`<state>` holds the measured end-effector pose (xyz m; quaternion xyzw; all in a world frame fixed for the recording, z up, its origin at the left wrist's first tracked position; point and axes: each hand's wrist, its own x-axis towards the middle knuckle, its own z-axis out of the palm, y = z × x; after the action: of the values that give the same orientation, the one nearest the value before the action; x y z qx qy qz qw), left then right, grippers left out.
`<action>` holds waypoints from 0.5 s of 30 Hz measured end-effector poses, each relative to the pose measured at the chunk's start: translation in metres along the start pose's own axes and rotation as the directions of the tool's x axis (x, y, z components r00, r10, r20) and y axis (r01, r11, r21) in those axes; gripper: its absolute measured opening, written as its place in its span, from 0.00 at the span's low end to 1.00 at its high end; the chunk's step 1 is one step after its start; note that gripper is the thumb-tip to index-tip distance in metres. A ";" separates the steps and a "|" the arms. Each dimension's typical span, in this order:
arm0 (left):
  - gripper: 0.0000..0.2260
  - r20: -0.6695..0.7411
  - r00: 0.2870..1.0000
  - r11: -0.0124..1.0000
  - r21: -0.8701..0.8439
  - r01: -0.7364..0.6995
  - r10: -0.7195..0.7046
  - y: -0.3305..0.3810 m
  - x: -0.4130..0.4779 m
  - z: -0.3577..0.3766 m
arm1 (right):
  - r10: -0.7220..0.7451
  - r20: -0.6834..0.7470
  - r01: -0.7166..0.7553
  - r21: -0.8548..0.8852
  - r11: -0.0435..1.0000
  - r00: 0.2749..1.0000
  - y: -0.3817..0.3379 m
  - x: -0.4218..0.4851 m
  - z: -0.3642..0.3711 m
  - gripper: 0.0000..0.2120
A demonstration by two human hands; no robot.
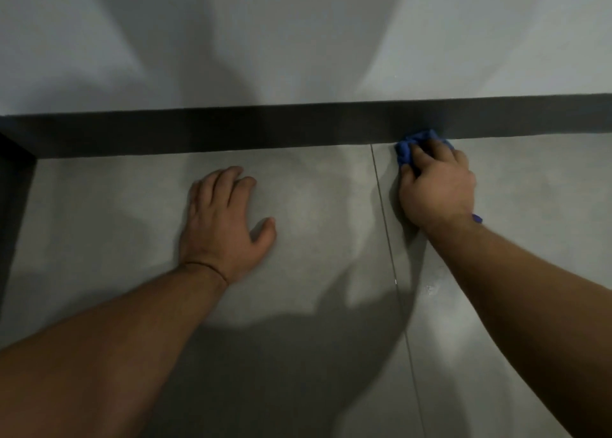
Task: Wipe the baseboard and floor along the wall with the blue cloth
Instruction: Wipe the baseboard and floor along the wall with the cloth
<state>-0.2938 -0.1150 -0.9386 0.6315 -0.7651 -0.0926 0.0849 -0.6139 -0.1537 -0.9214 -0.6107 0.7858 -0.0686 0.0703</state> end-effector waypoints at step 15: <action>0.35 0.033 0.997 0.998 0.028 0.064 -0.065 0.002 0.000 -0.003 | -0.425 0.021 0.416 0.169 0.894 0.905 -0.151 -0.019 0.042 0.21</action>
<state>-0.2951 -0.1149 -0.9355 0.6552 -0.7469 -0.0959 0.0605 -0.4576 -0.1730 -0.9326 -0.7601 0.6248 -0.1275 0.1251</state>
